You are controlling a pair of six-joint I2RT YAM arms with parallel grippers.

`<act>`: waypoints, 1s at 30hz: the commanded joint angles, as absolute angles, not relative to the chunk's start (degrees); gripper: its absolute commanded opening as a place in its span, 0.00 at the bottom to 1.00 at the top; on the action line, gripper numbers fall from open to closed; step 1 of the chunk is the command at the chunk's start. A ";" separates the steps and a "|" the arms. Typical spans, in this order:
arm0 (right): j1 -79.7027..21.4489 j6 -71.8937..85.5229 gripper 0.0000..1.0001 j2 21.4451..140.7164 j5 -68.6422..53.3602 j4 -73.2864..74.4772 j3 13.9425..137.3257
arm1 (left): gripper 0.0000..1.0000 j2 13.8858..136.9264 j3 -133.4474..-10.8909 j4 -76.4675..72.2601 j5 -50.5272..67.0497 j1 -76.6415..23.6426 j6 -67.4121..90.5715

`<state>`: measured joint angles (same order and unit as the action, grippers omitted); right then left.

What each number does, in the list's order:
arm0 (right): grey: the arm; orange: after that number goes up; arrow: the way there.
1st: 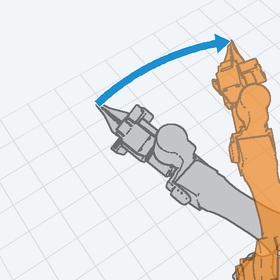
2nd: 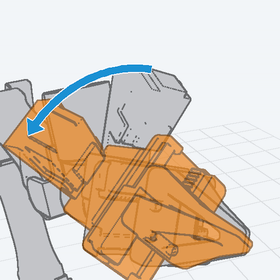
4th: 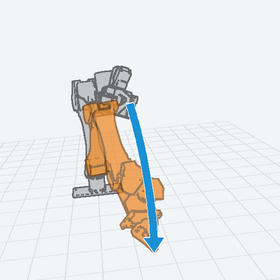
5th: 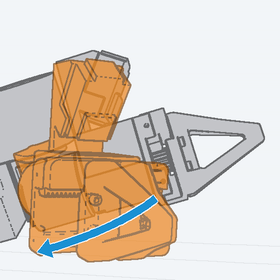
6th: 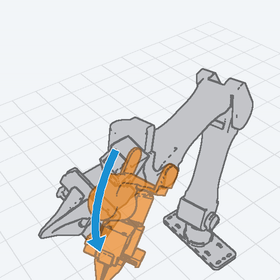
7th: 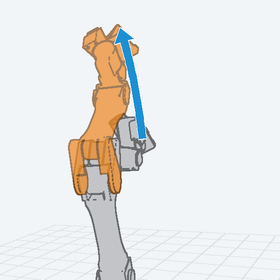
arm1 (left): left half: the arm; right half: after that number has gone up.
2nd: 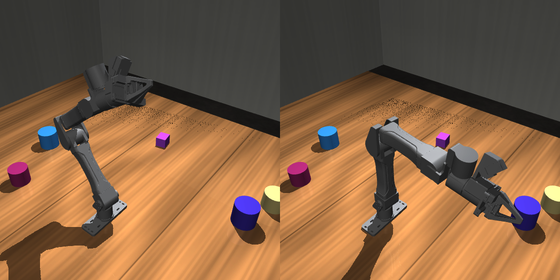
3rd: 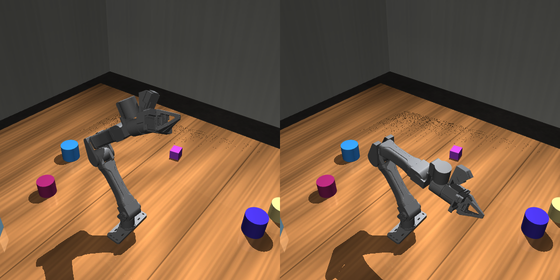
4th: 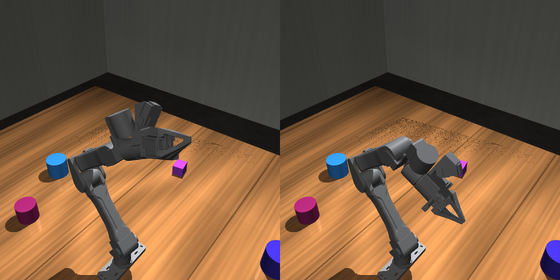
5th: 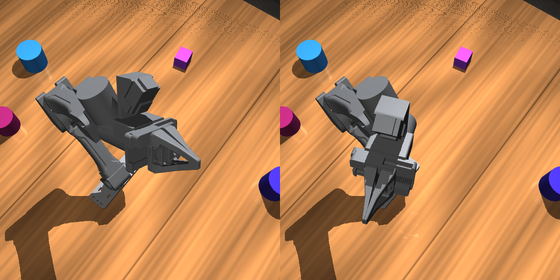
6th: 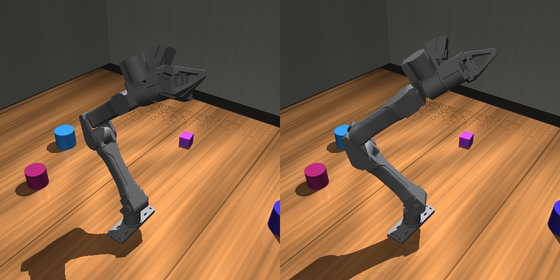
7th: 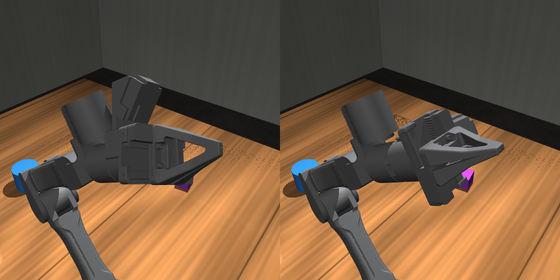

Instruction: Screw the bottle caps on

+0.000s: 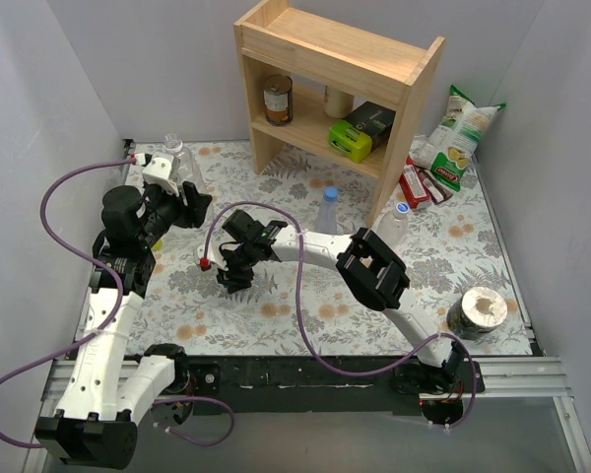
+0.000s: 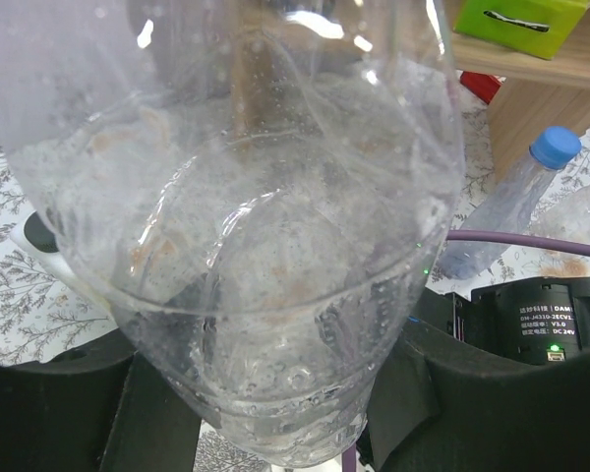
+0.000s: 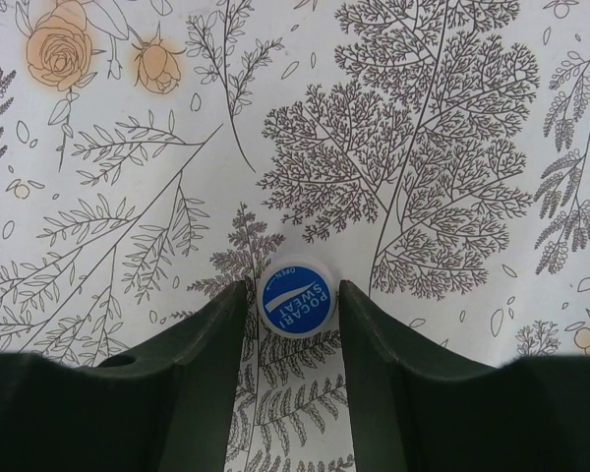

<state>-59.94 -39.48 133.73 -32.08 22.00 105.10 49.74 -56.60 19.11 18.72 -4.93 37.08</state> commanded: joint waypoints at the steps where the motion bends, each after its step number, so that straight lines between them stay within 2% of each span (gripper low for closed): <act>1: -60.38 -37.18 0.49 134.38 -33.49 18.90 103.71 | 0.00 49.39 -56.34 19.34 20.30 -4.48 36.48; 6: -60.38 -36.65 0.48 134.21 -33.49 18.54 103.10 | 0.00 49.39 -55.90 19.25 20.39 -4.31 36.65; 17: -60.21 -39.37 0.32 130.09 -33.57 24.34 101.78 | 0.00 49.83 -53.19 16.71 23.37 -3.96 33.94; 20: -58.90 -40.25 0.30 122.10 -35.85 28.97 97.57 | 0.00 51.05 -50.63 10.40 25.92 -3.96 32.70; 25: -55.38 -43.59 0.28 104.53 -38.67 37.25 89.57 | 0.00 55.10 -44.48 0.28 37.07 -4.04 30.15; 30: -50.28 -46.49 0.28 92.22 -39.55 47.69 89.64 | 0.00 57.21 -39.30 -10.89 44.29 -4.30 28.57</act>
